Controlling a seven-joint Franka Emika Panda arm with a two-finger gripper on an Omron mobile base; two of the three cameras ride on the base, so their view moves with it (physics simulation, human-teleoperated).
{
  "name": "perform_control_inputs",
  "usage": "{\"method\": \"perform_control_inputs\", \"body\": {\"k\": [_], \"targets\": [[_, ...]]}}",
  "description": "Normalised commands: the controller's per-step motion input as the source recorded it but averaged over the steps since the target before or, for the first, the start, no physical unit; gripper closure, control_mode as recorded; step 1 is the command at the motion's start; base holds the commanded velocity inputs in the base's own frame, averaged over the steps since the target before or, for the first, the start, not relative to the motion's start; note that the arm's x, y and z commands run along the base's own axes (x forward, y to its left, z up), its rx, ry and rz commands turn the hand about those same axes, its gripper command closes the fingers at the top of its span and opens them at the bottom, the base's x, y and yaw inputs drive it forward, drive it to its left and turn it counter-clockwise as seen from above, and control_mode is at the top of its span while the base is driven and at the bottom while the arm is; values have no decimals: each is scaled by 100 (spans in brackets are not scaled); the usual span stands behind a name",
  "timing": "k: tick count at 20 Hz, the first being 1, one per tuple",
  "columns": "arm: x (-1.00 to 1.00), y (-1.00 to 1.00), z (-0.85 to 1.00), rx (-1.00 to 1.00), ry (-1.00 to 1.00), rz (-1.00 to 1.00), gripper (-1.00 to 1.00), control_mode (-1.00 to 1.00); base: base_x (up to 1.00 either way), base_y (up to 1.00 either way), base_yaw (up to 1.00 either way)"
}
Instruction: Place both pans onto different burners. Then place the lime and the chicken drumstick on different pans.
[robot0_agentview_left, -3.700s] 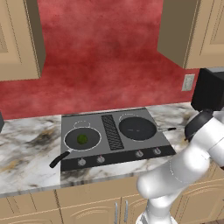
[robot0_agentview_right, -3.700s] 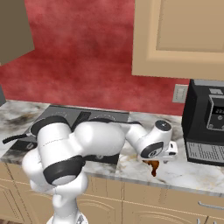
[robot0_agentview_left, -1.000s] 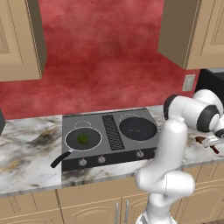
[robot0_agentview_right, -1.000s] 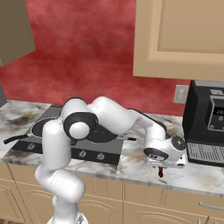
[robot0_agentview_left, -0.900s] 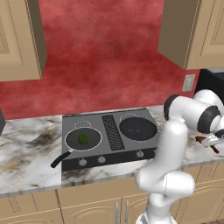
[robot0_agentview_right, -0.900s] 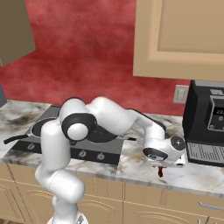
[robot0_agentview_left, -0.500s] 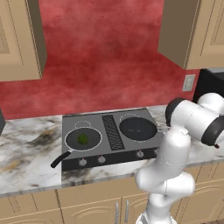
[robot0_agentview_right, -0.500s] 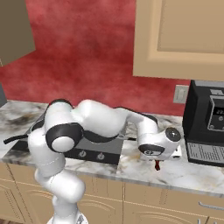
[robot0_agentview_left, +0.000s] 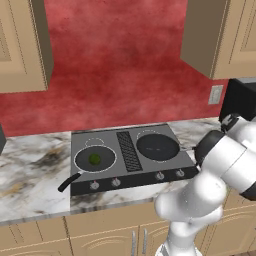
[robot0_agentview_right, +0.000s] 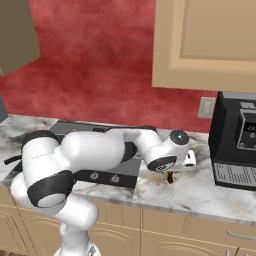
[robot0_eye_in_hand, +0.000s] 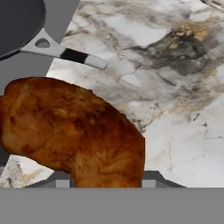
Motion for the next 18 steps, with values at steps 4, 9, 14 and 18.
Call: {"method": "perform_control_inputs", "body": {"k": [4, 9, 14, 18], "targets": [[0, 51, 27, -6, 0, 2, 100, -100, 0, 0, 0], [13, 52, 31, -2, 0, 3, 100, -100, 0, 0, 0], [25, 51, 25, 0, 0, 4, 100, -100, 0, 0, 0], [27, 48, 20, 0, 0, 5, 100, -100, 0, 0, 0]]}}
